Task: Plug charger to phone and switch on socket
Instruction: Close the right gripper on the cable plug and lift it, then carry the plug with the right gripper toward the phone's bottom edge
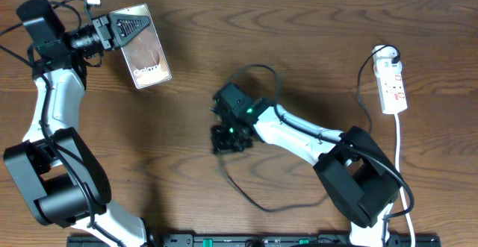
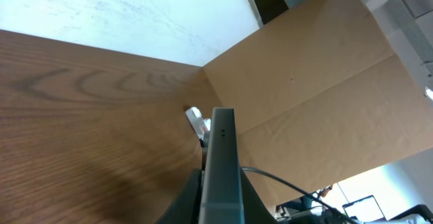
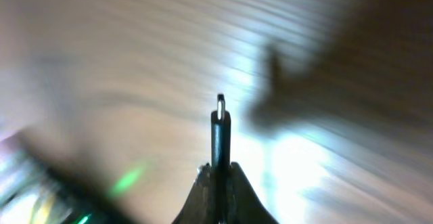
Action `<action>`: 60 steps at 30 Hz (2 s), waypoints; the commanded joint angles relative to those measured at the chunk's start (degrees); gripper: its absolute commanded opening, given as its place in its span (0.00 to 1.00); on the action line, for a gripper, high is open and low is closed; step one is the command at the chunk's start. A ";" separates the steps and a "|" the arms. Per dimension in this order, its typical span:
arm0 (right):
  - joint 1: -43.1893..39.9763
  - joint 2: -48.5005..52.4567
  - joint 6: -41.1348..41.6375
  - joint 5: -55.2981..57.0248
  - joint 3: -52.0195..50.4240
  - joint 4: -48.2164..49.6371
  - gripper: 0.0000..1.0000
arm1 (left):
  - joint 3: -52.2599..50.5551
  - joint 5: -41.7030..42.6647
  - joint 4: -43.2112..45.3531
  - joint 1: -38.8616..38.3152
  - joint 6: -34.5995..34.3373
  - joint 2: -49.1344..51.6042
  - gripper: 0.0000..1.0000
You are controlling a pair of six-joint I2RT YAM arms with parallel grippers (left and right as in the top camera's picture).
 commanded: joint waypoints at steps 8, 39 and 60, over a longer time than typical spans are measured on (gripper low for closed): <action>-4.83 -0.13 -16.81 -35.52 1.88 18.14 0.01 | 0.00 1.77 0.31 0.13 0.33 -1.22 0.07; -8.98 -0.13 12.72 -31.50 1.88 52.22 0.01 | 0.02 -10.29 12.31 -2.80 -22.25 -1.22 0.07; -9.09 9.55 24.44 -38.91 1.88 78.88 0.01 | 0.00 -9.42 12.37 -2.80 -22.25 -1.22 0.07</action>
